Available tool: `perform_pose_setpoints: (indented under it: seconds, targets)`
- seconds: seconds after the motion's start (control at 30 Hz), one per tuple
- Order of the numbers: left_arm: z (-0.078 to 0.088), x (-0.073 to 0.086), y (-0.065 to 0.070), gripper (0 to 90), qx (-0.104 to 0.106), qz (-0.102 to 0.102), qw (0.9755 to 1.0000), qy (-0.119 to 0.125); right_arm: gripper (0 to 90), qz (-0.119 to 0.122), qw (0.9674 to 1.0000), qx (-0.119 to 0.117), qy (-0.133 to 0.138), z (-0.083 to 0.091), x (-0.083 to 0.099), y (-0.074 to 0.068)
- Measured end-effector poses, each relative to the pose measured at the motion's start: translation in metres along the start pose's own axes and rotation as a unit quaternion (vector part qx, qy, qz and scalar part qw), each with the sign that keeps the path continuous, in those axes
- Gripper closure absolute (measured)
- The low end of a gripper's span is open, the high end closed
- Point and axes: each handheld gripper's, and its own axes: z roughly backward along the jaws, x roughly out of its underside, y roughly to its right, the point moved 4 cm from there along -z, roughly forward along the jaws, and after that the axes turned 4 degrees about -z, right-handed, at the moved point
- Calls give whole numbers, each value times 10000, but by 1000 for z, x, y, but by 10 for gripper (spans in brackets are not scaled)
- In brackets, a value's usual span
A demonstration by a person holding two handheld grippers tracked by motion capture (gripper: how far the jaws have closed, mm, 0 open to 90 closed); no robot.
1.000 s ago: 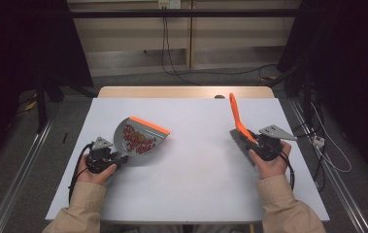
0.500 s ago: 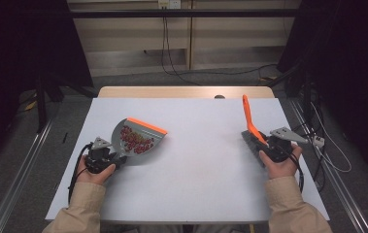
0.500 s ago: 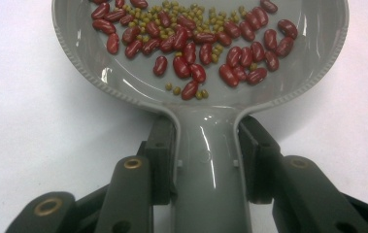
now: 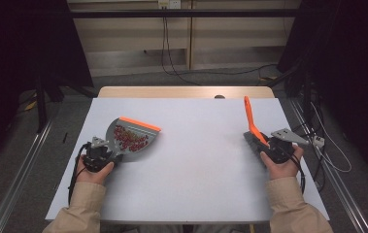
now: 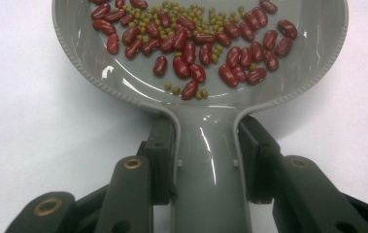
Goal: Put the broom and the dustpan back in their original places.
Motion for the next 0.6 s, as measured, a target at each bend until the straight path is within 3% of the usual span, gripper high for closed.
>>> perform_pose_setpoints:
  seconds: [0.17,0.3,0.43,0.6]
  targets:
    - [0,2,-1,625,-46,92,9999,-14,711,109,9997,238,30,-1,1,6]
    - [1,0,5,609,-48,12,10000,77,711,160,9989,446,-49,-2,4,12]
    - [3,1,16,578,174,-80,9997,116,710,204,9982,544,-124,-3,10,12]
    - [3,3,29,493,489,-144,9985,200,706,227,9986,457,-117,-3,12,5]
